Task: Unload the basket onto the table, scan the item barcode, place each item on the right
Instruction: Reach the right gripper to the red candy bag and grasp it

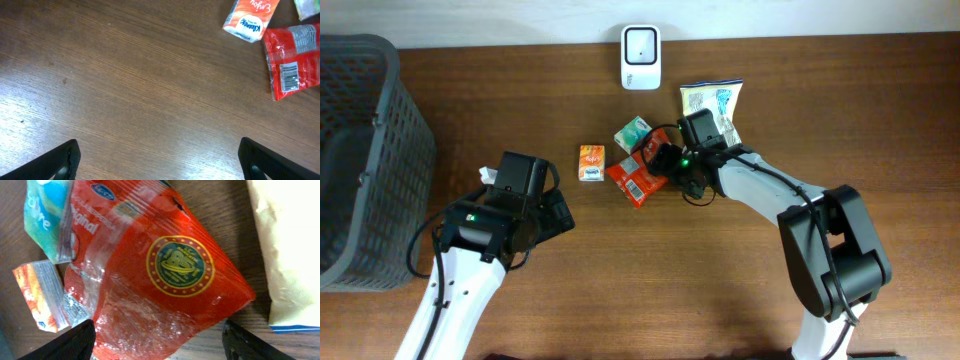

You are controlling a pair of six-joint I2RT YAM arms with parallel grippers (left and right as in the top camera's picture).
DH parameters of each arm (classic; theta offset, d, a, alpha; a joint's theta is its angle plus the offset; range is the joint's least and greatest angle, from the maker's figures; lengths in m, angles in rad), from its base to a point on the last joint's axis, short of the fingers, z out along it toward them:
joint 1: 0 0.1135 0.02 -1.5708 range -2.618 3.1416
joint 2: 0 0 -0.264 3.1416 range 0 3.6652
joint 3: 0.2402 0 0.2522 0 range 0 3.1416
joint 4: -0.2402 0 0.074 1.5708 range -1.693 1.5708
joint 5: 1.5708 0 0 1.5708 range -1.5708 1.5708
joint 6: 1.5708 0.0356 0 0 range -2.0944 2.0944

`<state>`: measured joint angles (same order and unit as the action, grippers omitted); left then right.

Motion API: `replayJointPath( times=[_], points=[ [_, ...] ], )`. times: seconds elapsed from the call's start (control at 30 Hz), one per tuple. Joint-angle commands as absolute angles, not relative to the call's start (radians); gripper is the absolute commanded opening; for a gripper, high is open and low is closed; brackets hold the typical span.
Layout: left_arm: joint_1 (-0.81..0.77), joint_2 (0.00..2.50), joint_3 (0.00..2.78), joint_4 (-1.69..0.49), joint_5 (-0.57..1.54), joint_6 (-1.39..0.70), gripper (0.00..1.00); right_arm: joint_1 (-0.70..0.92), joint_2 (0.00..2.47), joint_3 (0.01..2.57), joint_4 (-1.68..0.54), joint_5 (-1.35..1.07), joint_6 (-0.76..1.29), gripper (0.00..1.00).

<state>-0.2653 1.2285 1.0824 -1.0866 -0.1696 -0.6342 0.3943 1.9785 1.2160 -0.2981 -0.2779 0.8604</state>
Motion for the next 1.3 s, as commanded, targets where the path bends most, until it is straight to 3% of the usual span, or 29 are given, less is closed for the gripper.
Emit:
replayJointPath(
  times=[0.0,0.03,0.17,0.2,0.23,0.33,0.47,0.57,0.77,0.93,1.0,1.07,1.1,1.17,1.2,1.27],
  points=[
    [-0.266,1.226,1.083,-1.086,-0.181,-0.648,0.99,0.392,2.009,1.221,-0.257,-0.289,0.873,0.58],
    [-0.266,1.226,1.083,-1.086,-0.181,-0.648,0.99,0.392,2.009,1.221,-0.245,-0.287,0.873,0.52],
    [-0.266,1.226,1.083,-1.086,-0.181,-0.648,0.99,0.392,2.048,1.216,-0.233,-0.269,0.869,0.46],
    [-0.266,1.226,1.083,-1.086,-0.181,-0.648,0.99,0.392,2.058,1.216,-0.231,-0.269,0.865,0.21],
    [-0.266,1.226,1.083,-1.086,-0.181,-0.648,0.99,0.39,2.048,1.222,-0.231,-0.286,0.842,0.04],
    [-0.266,1.226,1.083,-1.086,-0.181,-0.648,0.99,0.383,1.953,1.277,-0.33,-0.231,0.66,0.04],
    [-0.266,1.226,1.083,-1.086,-0.181,-0.648,0.99,0.399,1.797,1.545,-0.846,0.384,0.469,0.04],
    [-0.266,1.226,1.083,-1.086,-0.181,-0.648,0.99,0.441,1.81,1.554,-0.983,0.607,0.442,0.04],
    [-0.266,1.226,1.083,-1.086,-0.181,-0.648,0.99,0.505,1.996,1.549,-1.014,0.603,0.449,0.04],
    [-0.266,1.226,1.083,-1.086,-0.181,-0.648,0.99,0.724,2.105,1.562,-0.952,0.581,0.449,0.04],
    [-0.266,1.226,1.083,-1.086,-0.181,-0.648,0.99,0.765,2.105,1.655,-0.991,0.58,0.449,0.12],
    [-0.266,1.226,1.083,-1.086,-0.181,-0.648,0.99,0.736,2.105,1.777,-1.087,0.555,0.453,0.34],
    [-0.266,1.226,1.083,-1.086,-0.181,-0.648,0.99,0.685,2.105,1.86,-1.161,0.456,0.452,0.6],
    [-0.266,1.226,1.083,-1.086,-0.181,-0.648,0.99,0.553,2.105,1.927,-1.272,0.046,0.188,0.96],
    [-0.266,1.226,1.083,-1.086,-0.181,-0.648,0.99,0.48,2.109,1.91,-1.336,-0.112,0.131,0.99],
    [-0.266,1.226,1.083,-1.086,-0.181,-0.648,0.99,0.394,2.112,1.813,-1.356,-0.157,0.117,0.99]
  ],
)
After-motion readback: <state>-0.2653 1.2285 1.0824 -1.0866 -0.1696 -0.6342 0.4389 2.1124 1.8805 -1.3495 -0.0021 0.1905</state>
